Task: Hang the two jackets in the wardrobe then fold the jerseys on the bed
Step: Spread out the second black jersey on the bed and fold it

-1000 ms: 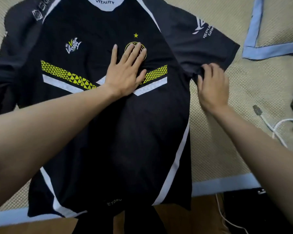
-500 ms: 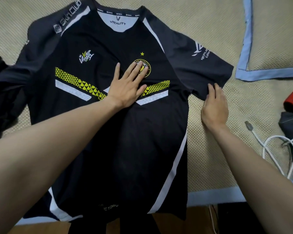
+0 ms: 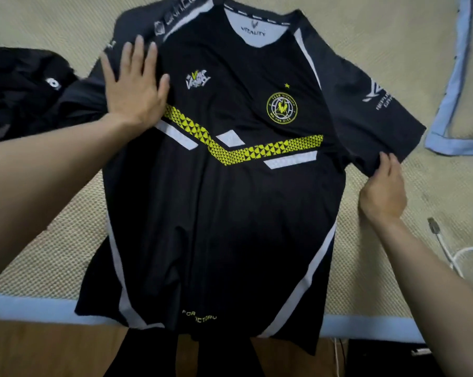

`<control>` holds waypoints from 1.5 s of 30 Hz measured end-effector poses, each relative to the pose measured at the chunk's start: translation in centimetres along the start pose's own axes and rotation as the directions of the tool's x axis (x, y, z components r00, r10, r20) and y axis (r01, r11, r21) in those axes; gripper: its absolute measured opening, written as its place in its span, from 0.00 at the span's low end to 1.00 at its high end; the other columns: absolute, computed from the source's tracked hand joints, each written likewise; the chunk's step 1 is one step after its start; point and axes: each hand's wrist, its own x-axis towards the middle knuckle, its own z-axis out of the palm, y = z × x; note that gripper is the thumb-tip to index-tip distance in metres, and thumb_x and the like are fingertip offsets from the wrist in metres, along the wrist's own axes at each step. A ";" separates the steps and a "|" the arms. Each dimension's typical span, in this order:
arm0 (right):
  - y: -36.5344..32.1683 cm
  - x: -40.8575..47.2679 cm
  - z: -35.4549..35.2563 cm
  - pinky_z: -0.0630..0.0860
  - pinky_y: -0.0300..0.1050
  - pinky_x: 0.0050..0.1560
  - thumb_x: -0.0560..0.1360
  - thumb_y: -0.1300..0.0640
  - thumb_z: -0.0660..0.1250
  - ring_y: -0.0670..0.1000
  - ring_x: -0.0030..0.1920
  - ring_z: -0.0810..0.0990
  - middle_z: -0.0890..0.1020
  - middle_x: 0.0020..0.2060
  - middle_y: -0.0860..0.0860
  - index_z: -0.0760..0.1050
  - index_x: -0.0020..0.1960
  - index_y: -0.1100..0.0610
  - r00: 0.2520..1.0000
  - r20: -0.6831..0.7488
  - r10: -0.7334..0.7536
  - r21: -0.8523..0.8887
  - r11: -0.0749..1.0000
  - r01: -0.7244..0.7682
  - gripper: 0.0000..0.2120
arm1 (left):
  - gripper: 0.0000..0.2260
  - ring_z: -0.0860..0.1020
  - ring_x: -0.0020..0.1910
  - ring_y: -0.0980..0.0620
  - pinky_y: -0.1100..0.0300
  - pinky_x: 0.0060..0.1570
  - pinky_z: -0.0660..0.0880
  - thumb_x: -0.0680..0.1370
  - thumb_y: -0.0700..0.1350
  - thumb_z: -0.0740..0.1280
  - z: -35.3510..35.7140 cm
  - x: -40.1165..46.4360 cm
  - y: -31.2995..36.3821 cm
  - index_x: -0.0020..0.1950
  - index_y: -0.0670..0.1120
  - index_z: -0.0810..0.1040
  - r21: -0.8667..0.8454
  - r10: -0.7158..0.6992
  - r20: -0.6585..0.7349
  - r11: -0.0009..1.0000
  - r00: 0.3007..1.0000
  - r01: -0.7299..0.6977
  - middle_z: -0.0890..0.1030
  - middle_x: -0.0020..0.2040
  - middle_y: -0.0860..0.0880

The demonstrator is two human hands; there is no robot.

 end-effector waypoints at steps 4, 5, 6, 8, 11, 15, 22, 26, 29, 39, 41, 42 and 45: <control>-1.4 0.3 -1.5 0.64 0.62 0.74 0.77 0.69 0.56 0.67 0.72 0.68 0.68 0.75 0.63 0.64 0.76 0.63 0.999 -0.008 0.048 0.012 0.999 -0.048 0.28 | 0.30 0.53 0.82 0.45 0.37 0.77 0.49 0.84 0.58 0.51 -0.3 -0.5 -3.7 0.83 0.47 0.51 -0.086 -0.114 0.098 0.989 0.989 0.123 0.51 0.84 0.46; -2.4 0.3 -2.0 0.65 0.62 0.74 0.75 0.70 0.56 0.66 0.71 0.69 0.70 0.73 0.63 0.65 0.75 0.64 0.999 -0.033 0.034 0.045 0.998 -0.033 0.28 | 0.30 0.56 0.81 0.43 0.38 0.77 0.53 0.83 0.57 0.54 -0.4 -0.6 -4.3 0.82 0.45 0.52 -0.118 -0.138 0.114 0.981 0.984 0.151 0.54 0.83 0.44; -3.8 0.2 -2.5 0.65 0.60 0.73 0.74 0.70 0.56 0.65 0.69 0.71 0.72 0.71 0.63 0.67 0.74 0.64 0.998 -0.061 -0.017 0.096 0.995 0.023 0.28 | 0.31 0.60 0.79 0.40 0.38 0.76 0.57 0.82 0.55 0.57 -0.7 -0.6 -4.7 0.81 0.44 0.55 -0.145 -0.155 0.113 0.975 0.981 0.171 0.58 0.81 0.42; -7.5 -0.5 -3.1 0.66 0.56 0.74 0.73 0.69 0.56 0.62 0.69 0.72 0.75 0.68 0.62 0.69 0.72 0.65 0.982 -0.079 -0.172 0.231 0.955 0.186 0.27 | 0.29 0.66 0.73 0.35 0.38 0.70 0.63 0.80 0.52 0.63 -1.7 -0.4 -5.5 0.77 0.41 0.61 -0.163 -0.194 0.048 0.966 0.980 0.199 0.65 0.76 0.38; -15.1 -2.8 -3.3 0.67 0.47 0.72 0.77 0.68 0.60 0.55 0.68 0.74 0.75 0.69 0.57 0.68 0.74 0.61 0.915 0.060 -0.400 0.436 0.835 0.336 0.25 | 0.28 0.67 0.71 0.34 0.38 0.68 0.63 0.78 0.52 0.66 -3.4 0.5 -7.8 0.75 0.40 0.65 -0.132 -0.363 0.018 0.923 0.932 0.362 0.68 0.73 0.36; -25.0 -6.4 -2.5 0.71 0.50 0.70 0.78 0.64 0.63 0.52 0.68 0.75 0.75 0.68 0.52 0.68 0.75 0.57 0.795 0.164 -0.584 0.573 0.713 0.405 0.25 | 0.20 0.73 0.68 0.37 0.43 0.68 0.69 0.74 0.55 0.73 -4.5 1.5 -12.1 0.62 0.47 0.79 -0.128 -0.392 0.248 0.893 0.886 0.431 0.79 0.65 0.41; -39.6 -9.4 -1.7 0.68 0.44 0.70 0.78 0.64 0.62 0.52 0.70 0.73 0.74 0.69 0.53 0.68 0.74 0.59 0.668 0.154 -0.728 0.649 0.584 0.487 0.25 | 0.19 0.79 0.51 0.49 0.58 0.50 0.74 0.75 0.57 0.73 -5.4 2.3 -13.2 0.59 0.46 0.80 -0.464 -0.172 0.392 0.811 0.904 0.356 0.81 0.51 0.47; -44.4 -8.7 -1.2 0.67 0.45 0.69 0.78 0.63 0.62 0.53 0.71 0.71 0.72 0.71 0.54 0.65 0.76 0.58 0.621 0.236 -0.747 0.619 0.608 0.497 0.26 | 0.14 0.80 0.52 0.48 0.47 0.64 0.74 0.72 0.57 0.75 -3.5 3.1 -13.6 0.49 0.49 0.78 -0.407 -0.155 0.429 0.846 0.890 0.344 0.82 0.48 0.48; -46.1 -7.6 -0.7 0.72 0.50 0.66 0.76 0.63 0.63 0.57 0.67 0.75 0.74 0.69 0.56 0.68 0.74 0.58 0.662 0.260 -0.703 0.636 0.640 0.431 0.26 | 0.10 0.78 0.45 0.50 0.54 0.50 0.75 0.79 0.50 0.70 -3.8 3.8 -13.2 0.43 0.43 0.81 -0.560 -0.108 0.365 0.768 0.924 0.311 0.82 0.43 0.46; -53.0 -1.2 -3.2 0.81 0.46 0.30 0.81 0.50 0.60 0.57 0.33 0.85 0.81 0.52 0.58 0.72 0.58 0.59 0.703 0.643 -0.303 0.739 0.486 -0.467 0.13 | 0.07 0.81 0.37 0.53 0.62 0.40 0.76 0.71 0.42 0.74 -8.4 4.4 -15.0 0.46 0.51 0.81 -0.853 0.037 0.487 0.234 0.872 0.467 0.83 0.39 0.49; -53.8 -0.3 -3.4 0.84 0.50 0.35 0.79 0.41 0.62 0.59 0.38 0.87 0.83 0.52 0.58 0.75 0.59 0.59 0.624 0.706 -0.336 0.676 0.581 -0.453 0.22 | 0.08 0.81 0.38 0.55 0.63 0.39 0.76 0.77 0.45 0.65 -9.5 4.6 -15.5 0.54 0.49 0.81 -0.805 0.190 0.593 0.157 0.782 0.572 0.85 0.45 0.50; -54.1 0.2 -3.3 0.85 0.51 0.37 0.77 0.37 0.64 0.59 0.40 0.88 0.84 0.52 0.58 0.76 0.62 0.59 0.585 0.731 -0.352 0.657 0.595 -0.463 0.27 | 0.10 0.81 0.39 0.55 0.61 0.42 0.76 0.78 0.46 0.63 -9.7 4.8 -15.8 0.57 0.49 0.80 -0.794 0.215 0.607 0.126 0.765 0.595 0.86 0.48 0.50; -55.0 1.2 -2.9 0.84 0.47 0.38 0.74 0.35 0.68 0.54 0.42 0.88 0.87 0.48 0.53 0.78 0.62 0.60 0.566 0.726 -0.391 0.672 0.579 -0.461 0.30 | 0.09 0.80 0.46 0.54 0.56 0.51 0.76 0.77 0.40 0.66 -8.2 5.5 -16.1 0.55 0.50 0.81 -0.836 0.097 0.538 0.194 0.837 0.514 0.85 0.52 0.48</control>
